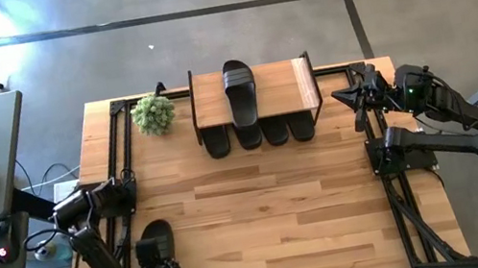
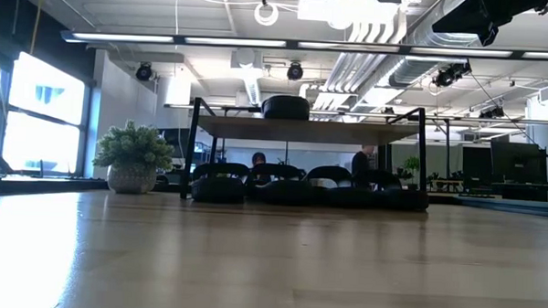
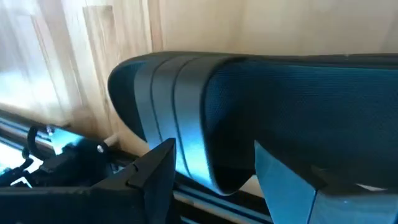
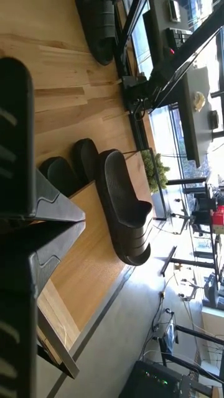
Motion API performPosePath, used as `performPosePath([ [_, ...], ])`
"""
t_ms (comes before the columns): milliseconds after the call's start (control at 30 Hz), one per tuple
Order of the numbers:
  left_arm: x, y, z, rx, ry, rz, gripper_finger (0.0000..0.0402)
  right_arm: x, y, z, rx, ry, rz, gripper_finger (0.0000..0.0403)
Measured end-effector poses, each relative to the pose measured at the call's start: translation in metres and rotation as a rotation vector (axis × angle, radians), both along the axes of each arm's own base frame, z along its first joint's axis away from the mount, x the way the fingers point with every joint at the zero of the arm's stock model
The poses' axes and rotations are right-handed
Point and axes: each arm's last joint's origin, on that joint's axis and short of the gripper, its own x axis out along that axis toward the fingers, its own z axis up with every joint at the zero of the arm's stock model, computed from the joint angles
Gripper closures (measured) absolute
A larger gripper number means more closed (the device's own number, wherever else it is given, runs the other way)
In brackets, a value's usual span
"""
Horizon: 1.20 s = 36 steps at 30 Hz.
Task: Pick and place slides into the shelf
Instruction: Put the black slipper on the shelf
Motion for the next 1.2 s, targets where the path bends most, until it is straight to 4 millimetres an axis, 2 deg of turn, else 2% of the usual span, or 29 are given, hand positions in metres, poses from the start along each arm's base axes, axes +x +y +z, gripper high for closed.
performPosePath([
  [200, 0.003, -0.001, -0.008, 0.051, -0.033, 0.003, 0.0197, 0.000, 0.000, 0.000, 0.000, 0.000, 0.000, 0.0403],
  [433, 0.005, -0.005, -0.031, 0.125, 0.015, -0.001, 0.0197, 0.000, 0.000, 0.000, 0.000, 0.000, 0.000, 0.0403],
  [667, 0.006, -0.005, -0.045, 0.215, 0.043, -0.008, 0.0216, 0.000, 0.000, 0.000, 0.000, 0.000, 0.000, 0.0403],
  [933, 0.009, -0.003, -0.045, 0.281, -0.101, 0.011, 0.0281, 0.000, 0.000, 0.000, 0.000, 0.000, 0.000, 0.0403],
  [1133, 0.010, -0.003, -0.044, 0.296, -0.161, 0.053, 0.0374, 0.000, 0.000, 0.000, 0.000, -0.001, 0.000, 0.0403],
  [1200, 0.010, -0.003, -0.044, 0.299, -0.166, 0.066, 0.0392, 0.000, 0.000, 0.000, 0.000, 0.000, 0.000, 0.0403],
])
